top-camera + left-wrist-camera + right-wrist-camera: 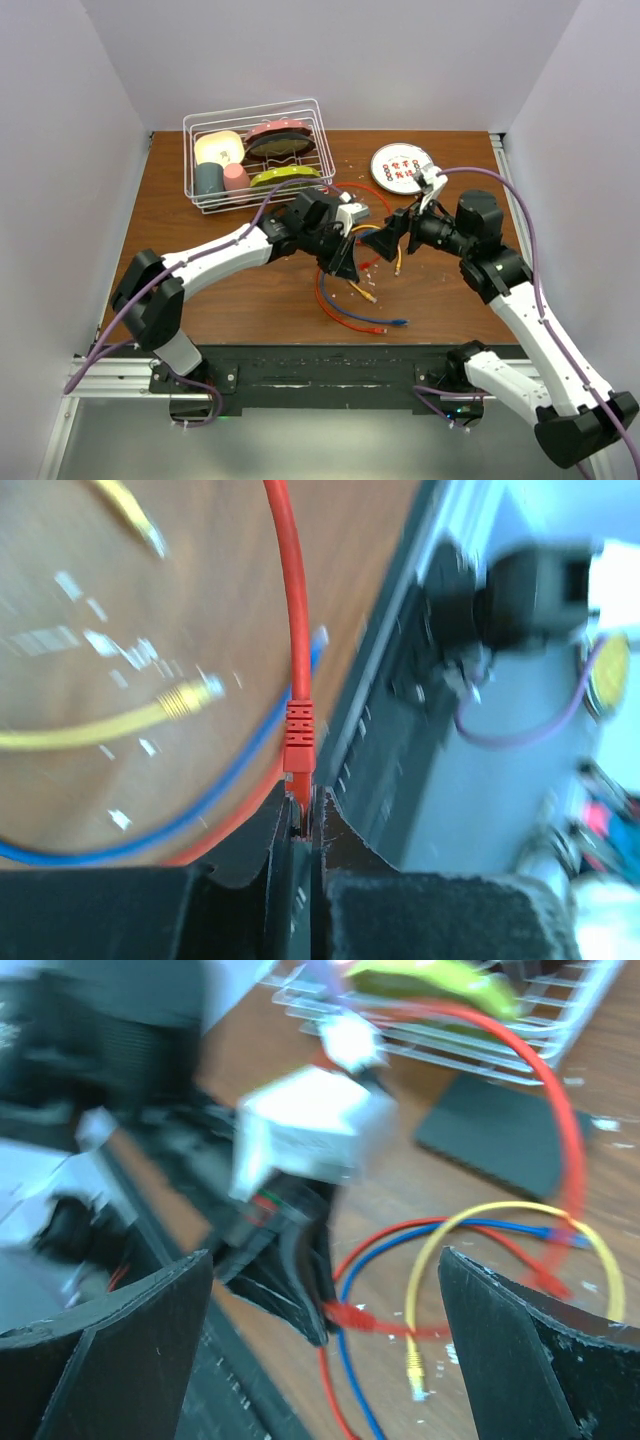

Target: Insert the plug into the switch port

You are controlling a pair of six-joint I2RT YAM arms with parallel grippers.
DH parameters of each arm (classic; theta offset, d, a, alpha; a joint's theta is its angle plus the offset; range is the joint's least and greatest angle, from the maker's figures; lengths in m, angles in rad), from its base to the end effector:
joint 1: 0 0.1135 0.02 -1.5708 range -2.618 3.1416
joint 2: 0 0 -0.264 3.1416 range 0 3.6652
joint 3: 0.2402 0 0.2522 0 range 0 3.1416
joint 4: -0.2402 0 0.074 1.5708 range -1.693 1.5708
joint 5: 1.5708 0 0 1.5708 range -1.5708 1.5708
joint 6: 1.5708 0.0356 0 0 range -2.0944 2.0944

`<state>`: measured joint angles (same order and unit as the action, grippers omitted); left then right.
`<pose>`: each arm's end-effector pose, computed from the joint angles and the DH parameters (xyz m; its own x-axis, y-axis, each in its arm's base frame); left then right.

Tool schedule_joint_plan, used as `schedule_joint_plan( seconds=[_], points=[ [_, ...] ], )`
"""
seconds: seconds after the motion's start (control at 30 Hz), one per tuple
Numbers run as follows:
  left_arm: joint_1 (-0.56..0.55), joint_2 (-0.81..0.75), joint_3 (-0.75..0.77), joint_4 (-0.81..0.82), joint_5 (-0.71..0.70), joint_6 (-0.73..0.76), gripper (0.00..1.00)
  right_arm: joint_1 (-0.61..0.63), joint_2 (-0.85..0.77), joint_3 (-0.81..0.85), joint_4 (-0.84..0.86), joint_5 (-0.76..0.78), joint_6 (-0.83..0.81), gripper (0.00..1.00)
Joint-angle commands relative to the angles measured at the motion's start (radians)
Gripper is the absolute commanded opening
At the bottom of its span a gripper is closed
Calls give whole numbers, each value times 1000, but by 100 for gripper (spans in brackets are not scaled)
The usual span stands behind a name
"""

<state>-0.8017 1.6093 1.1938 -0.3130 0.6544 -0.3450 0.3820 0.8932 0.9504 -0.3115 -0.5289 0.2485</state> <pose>0.2312 -0.2700 0.2652 -0.7354 0.3739 -0.5652 0.6772 0.3739 -0.6337 0.1761 0.0901 0.3667 -0.4169 0.0614 -0.9069 -0.6938 0.6231 0.3611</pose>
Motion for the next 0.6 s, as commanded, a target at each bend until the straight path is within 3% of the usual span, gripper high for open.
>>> schedule_joint_plan(
  seconds=[0.0,0.13,0.33,0.43,0.57],
  points=[
    [2,-28,29,-66,183,43,0,17,68,8,38,-204,-38,95],
    [33,-90,52,-35,214,14,0,38,112,1,25,-256,-41,87],
    [145,-132,44,-86,260,26,0,69,98,-39,5,-263,-34,83],
    [196,-152,26,-78,306,20,0,75,99,-50,14,-269,-25,69],
    [206,-163,21,-78,349,18,0,77,116,-55,38,-290,-14,64]
  ],
)
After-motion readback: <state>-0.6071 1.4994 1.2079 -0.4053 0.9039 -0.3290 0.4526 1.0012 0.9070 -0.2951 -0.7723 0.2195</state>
